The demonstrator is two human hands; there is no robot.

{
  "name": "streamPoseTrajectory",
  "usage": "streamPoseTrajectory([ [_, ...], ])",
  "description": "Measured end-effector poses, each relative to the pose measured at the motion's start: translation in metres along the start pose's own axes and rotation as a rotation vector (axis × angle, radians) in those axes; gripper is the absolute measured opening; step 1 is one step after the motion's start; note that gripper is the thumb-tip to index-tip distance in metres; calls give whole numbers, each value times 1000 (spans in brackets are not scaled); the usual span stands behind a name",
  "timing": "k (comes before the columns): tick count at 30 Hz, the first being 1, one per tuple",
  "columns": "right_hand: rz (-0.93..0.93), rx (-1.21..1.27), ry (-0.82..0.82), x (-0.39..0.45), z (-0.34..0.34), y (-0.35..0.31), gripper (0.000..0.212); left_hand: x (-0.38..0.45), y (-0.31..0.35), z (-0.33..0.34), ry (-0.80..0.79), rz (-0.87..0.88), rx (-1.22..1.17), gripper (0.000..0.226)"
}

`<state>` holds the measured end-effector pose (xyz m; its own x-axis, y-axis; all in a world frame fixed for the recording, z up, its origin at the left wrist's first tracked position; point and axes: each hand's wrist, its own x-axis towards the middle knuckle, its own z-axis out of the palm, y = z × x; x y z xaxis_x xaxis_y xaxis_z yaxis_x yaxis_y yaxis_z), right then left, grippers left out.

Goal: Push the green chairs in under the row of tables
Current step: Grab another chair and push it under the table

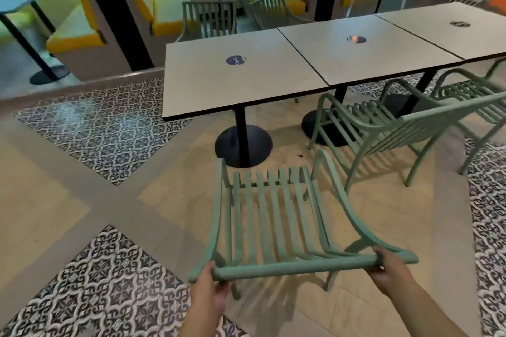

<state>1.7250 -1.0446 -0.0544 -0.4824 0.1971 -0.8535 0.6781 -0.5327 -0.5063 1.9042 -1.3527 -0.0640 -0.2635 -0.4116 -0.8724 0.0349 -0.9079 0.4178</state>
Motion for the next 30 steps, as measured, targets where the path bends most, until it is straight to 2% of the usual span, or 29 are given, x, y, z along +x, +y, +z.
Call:
streamPoseTrajectory([
  [2, -20, -2, 104, 4, 5, -2, 52, 3, 2, 2, 73, -26, -20, 43],
  [3, -27, -24, 130, 1, 9, -4, 53, 3, 4, 3, 90, -38, -8, 41],
  [6, 2, -75, 110, 6, 20, -12, 38, 4, 7, 9, 69, -74, -6, 19],
  [8, 21, -104, 107, 7, 31, -25, 36, 9, 6, 21, 46, -59, -37, 7],
  [11, -1, -103, 78, 16, 53, -43, 40, 22, 9, 40, 32, -51, -39, 1],
  [14, -17, -112, 66, 28, 79, -56, 54, 29, 17, 64, 33, -29, -27, 8],
  [24, -84, -126, 12, 48, 185, -82, 63, 60, 67, 138, 98, 50, -39, 13],
  [30, -80, -140, -19, 65, 248, -81, 57, 91, 108, 181, 149, 77, -63, 18],
])
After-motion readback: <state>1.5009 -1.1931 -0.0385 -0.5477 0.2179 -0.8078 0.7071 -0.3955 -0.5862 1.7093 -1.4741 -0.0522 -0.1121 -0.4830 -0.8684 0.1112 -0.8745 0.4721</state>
